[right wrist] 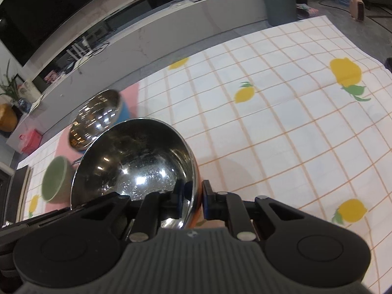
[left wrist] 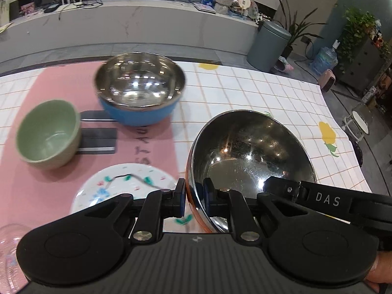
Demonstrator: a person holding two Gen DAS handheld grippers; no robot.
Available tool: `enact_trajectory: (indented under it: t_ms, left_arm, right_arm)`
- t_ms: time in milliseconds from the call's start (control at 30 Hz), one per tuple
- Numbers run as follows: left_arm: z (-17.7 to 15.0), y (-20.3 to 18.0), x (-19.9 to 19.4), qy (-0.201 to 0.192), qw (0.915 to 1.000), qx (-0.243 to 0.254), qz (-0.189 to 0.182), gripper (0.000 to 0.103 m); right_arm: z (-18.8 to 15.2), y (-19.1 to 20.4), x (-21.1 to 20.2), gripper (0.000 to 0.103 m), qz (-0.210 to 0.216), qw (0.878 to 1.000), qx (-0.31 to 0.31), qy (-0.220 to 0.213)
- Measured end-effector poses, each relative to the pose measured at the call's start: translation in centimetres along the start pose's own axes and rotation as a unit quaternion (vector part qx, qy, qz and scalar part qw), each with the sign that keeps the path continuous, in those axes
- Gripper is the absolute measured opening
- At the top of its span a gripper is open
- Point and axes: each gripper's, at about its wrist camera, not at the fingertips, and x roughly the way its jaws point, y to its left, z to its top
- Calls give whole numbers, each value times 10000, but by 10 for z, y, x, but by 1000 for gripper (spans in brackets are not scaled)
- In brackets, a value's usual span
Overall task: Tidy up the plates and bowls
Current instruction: 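Lift the orange bowl with both grippers and carry it over the clear glass plate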
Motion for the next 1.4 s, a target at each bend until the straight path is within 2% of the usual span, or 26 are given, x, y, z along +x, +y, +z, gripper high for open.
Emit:
enact_trajectory:
  t_ms: [167,300,567,767,900,1033,1233,1400]
  left_arm:
    - [-4,17,-19,32,10000,-61,42,16]
    - [-19,31,-39,12,9999,94,136,17]
    - [-60,52,-82,-136,9975,165,671,18]
    - [-103,84,-115,-52,9976,-240,644,18]
    - [-136,99,-132,37,9963,-402,762,18]
    - [-161,111,-143,107,9946,-603,833,18]
    - [-188,118,-141,287,9943,-696,750,18]
    - [-192,116,-135,281,9950,-673,679,20]
  right_arm:
    - [-10,19,-9,13,162,9998,-111,54]
    - [-26,35,-16,13,325,9990,-248,196]
    - [-80,77,-27,17,506,9961,-603,407]
    - [-130,92,-40,17,875,9899,-847,729]
    - [-168,105,-45,17,1051,9844,-1053,939]
    - [-198,116,-47,17,1064,9793,-1349,1075]
    - [-211,113,-46,17,995,9784,-1419,1127]
    - [-208,109,-47,16,929,9795,-1447,1045]
